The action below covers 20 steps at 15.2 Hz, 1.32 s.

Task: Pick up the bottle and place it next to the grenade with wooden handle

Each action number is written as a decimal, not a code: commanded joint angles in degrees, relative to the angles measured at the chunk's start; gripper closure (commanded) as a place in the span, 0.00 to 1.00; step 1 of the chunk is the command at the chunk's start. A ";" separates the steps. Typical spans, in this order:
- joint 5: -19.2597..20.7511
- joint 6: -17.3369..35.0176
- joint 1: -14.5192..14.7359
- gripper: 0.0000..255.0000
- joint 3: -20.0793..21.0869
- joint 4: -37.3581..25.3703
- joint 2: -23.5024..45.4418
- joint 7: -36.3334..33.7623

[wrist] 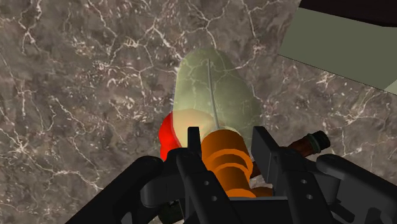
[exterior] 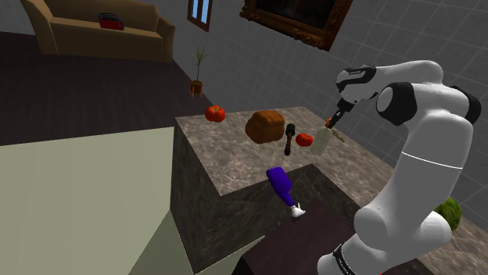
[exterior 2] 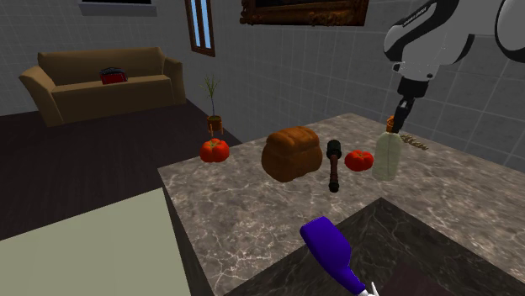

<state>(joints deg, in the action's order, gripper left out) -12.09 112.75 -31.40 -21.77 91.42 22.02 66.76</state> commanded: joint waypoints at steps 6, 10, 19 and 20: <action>0.00 0.04 -0.01 0.00 0.00 0.02 -0.02 0.02; 0.00 0.04 -0.01 0.00 0.00 0.02 -0.02 0.02; 0.84 -6.53 -0.29 0.00 -0.46 -5.21 -1.49 -0.63; 0.84 -6.53 -0.29 0.00 -0.46 -5.21 -1.49 -0.63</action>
<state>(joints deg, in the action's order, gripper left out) -11.25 106.25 -31.69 -22.23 86.23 20.52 66.14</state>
